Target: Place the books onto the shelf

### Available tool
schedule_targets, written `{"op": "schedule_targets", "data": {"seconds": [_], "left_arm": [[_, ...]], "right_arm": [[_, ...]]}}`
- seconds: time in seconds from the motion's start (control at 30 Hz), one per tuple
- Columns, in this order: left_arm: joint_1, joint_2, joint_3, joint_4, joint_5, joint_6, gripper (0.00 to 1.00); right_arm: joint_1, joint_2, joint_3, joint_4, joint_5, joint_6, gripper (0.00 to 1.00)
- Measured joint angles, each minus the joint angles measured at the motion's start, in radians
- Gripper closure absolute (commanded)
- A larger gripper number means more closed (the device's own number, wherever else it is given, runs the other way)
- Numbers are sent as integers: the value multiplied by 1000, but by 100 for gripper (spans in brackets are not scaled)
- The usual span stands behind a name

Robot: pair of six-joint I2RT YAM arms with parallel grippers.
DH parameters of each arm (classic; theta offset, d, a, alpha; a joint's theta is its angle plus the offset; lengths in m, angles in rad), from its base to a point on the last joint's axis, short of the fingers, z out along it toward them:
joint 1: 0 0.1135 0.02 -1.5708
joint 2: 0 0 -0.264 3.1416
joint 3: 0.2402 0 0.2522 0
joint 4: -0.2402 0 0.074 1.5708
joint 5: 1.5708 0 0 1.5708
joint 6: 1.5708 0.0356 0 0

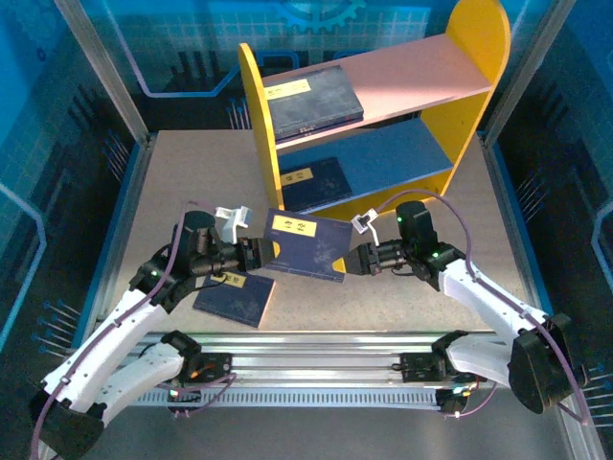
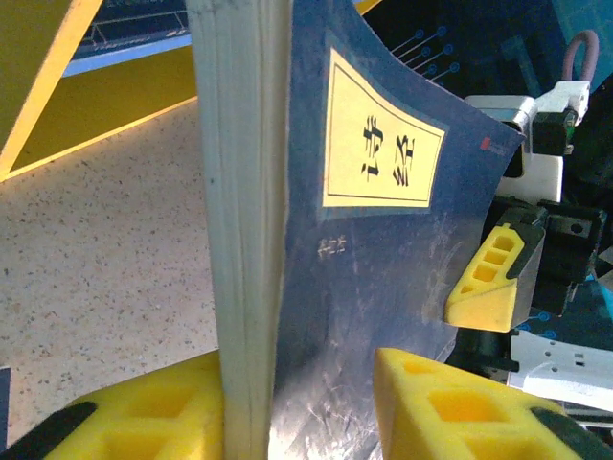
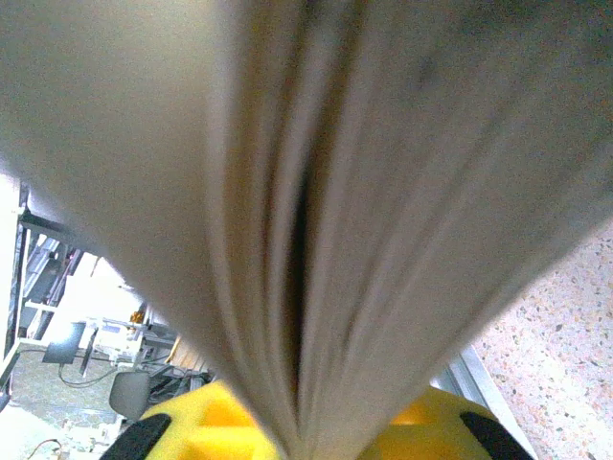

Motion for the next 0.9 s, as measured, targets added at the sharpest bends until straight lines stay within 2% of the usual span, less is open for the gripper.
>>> {"op": "schedule_targets", "data": {"seconds": [0.3, 0.47, 0.67, 0.9], "left_arm": [[5, 0, 0, 3, 1, -5, 83], [5, -18, -27, 50, 11, -30, 99], [5, -21, -54, 82, 4, -62, 100], [5, -71, -115, 151, -61, -140, 100]], "right_arm": [[-5, 5, 2, -26, 6, -11, 80], [-5, 6, 2, -25, 27, -8, 76], [-5, -2, 2, -25, 51, 12, 67], [-37, -13, 2, -24, 105, 55, 59]]}}
